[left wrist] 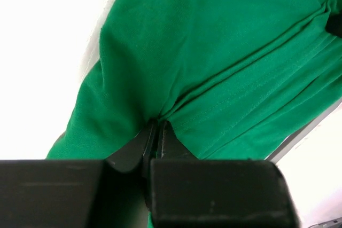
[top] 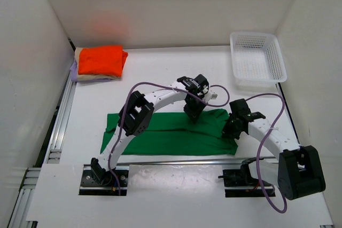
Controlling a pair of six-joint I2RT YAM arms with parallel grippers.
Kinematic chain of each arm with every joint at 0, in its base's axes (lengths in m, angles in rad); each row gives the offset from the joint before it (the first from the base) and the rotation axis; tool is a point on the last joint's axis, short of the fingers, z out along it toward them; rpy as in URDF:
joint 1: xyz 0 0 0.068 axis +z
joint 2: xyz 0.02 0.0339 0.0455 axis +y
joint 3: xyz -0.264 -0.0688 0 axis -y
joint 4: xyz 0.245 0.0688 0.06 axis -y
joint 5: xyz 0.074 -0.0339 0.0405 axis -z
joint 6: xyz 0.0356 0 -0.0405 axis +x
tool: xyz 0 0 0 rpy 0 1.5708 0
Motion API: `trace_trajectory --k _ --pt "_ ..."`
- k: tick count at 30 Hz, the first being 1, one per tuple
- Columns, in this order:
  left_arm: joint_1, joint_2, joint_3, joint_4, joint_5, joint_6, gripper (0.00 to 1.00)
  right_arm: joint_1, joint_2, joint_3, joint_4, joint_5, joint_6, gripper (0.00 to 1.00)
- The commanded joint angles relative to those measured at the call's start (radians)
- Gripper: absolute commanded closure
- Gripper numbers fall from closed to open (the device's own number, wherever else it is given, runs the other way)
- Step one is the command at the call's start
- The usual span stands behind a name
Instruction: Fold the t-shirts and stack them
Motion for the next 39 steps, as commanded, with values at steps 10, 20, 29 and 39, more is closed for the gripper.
trace_trajectory --k 10,20,29,39 --pt "-0.006 -0.175 0.021 0.001 -0.05 0.002 0.89 0.012 -0.15 0.112 -0.145 0.144 -0.097 1.0" --pt "-0.015 -0.248 -0.077 -0.008 -0.008 0.002 0.89 0.033 -0.278 0.05 -0.222 0.115 -0.048 1.0" --pt "-0.048 -0.267 -0.221 0.005 0.056 0.002 0.89 0.043 -0.341 -0.081 -0.184 0.041 -0.011 0.94" --pt "-0.115 -0.247 -0.302 0.005 0.117 0.002 0.88 0.043 -0.345 -0.067 -0.191 0.041 -0.031 0.79"
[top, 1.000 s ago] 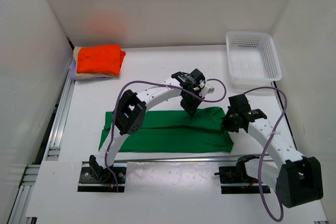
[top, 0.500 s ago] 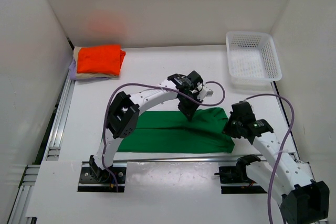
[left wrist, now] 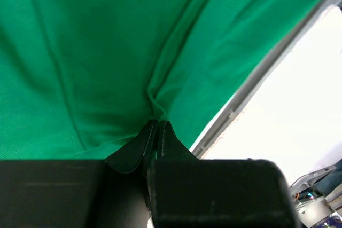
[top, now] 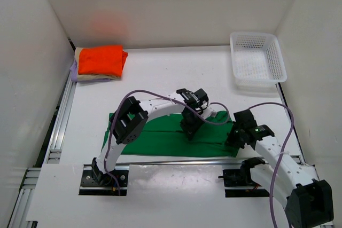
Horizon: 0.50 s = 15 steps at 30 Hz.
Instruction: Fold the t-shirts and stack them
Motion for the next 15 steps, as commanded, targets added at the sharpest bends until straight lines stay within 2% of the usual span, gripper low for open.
trace_trajectory --k 1,4,7,9,12,15 --pt "-0.015 -0.049 -0.001 0.005 0.056 0.005 0.86 0.002 -0.041 0.029 -0.032 -0.001 -0.012 0.78" --pt "-0.015 -0.049 -0.001 -0.008 0.056 0.005 0.84 0.002 -0.085 0.055 -0.017 0.01 -0.012 0.77" --pt "-0.015 -0.058 0.008 -0.031 0.066 0.005 0.73 0.002 -0.096 0.065 0.066 -0.043 -0.012 0.84" --pt "-0.015 -0.058 0.008 -0.049 0.08 0.005 0.65 0.002 -0.062 0.065 0.118 -0.083 -0.002 0.88" --pt "-0.015 -0.069 0.017 -0.093 0.131 0.005 0.59 0.002 0.014 0.065 0.23 -0.161 0.018 0.92" --pt "-0.015 -0.079 0.017 -0.11 0.151 0.005 0.57 0.011 0.108 0.065 0.315 -0.206 0.018 0.95"
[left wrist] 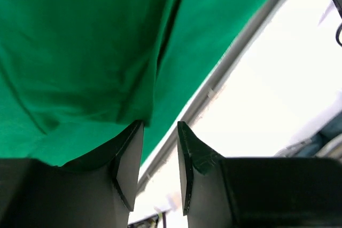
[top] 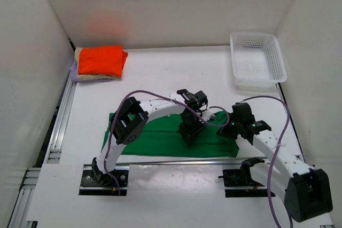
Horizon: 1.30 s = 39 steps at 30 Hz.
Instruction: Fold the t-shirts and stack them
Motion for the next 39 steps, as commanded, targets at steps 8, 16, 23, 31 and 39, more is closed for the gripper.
trace_trajectory --k 8,16,23,31,39 --pt "-0.004 -0.079 0.039 -0.1 0.078 0.007 0.57 0.065 0.234 0.081 0.258 -0.111 0.001 0.98" --pt "0.016 -0.07 0.039 -0.11 0.107 0.007 0.57 0.146 0.388 0.081 0.305 -0.102 -0.029 0.98" --pt "0.072 -0.125 -0.018 -0.091 0.137 0.007 0.57 0.205 0.349 0.022 0.295 -0.162 -0.048 0.99" --pt "0.191 -0.169 -0.066 -0.082 0.157 0.007 0.56 0.265 0.147 -0.037 0.176 -0.123 -0.048 1.0" --pt "0.341 -0.212 -0.093 -0.091 0.148 0.007 0.56 0.265 0.099 -0.147 0.153 -0.099 -0.058 1.0"
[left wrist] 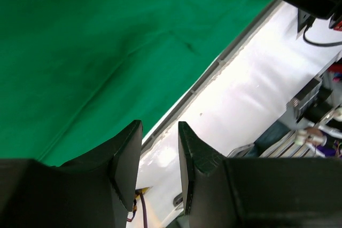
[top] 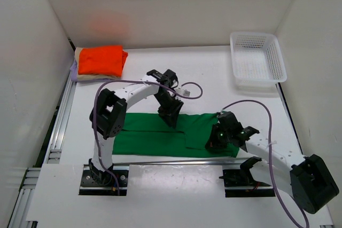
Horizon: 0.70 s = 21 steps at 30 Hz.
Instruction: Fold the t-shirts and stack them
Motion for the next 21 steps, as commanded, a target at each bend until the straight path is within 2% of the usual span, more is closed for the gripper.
trace_trajectory --k 1,6,11,13,14,15,16,18,19,21 --pt "0.054 -0.096 -0.011 0.007 0.028 0.002 0.56 0.006 -0.043 -0.03 -0.044 0.01 -0.025 1.0" --pt "0.15 -0.173 -0.046 0.007 0.028 0.002 0.55 0.015 -0.179 -0.03 -0.149 -0.027 -0.062 1.0" --pt "0.233 -0.236 -0.08 0.03 -0.031 0.002 0.55 0.006 -0.311 0.037 -0.265 0.102 -0.062 1.0" --pt "0.282 -0.265 -0.103 0.051 -0.107 0.002 0.55 -0.006 -0.312 0.083 -0.265 0.186 -0.048 0.94" --pt "0.299 -0.276 -0.112 0.068 -0.148 0.002 0.55 -0.021 -0.286 0.111 -0.265 0.215 -0.048 0.89" --pt "0.319 -0.288 -0.125 0.109 -0.251 0.002 0.55 -0.032 -0.261 0.167 -0.265 0.243 -0.048 0.84" --pt "0.362 -0.311 -0.137 0.134 -0.312 0.002 0.55 -0.044 -0.231 0.197 -0.276 0.274 -0.048 0.75" --pt "0.409 -0.336 -0.18 0.177 -0.426 0.002 0.55 -0.098 -0.111 0.256 -0.276 0.33 -0.074 0.68" --pt "0.434 -0.363 -0.197 0.199 -0.536 0.002 0.55 -0.121 -0.065 0.314 -0.276 0.331 -0.088 0.66" --pt "0.503 -0.391 -0.264 0.281 -0.642 0.002 0.5 -0.188 0.068 0.37 -0.276 0.331 -0.123 0.66"
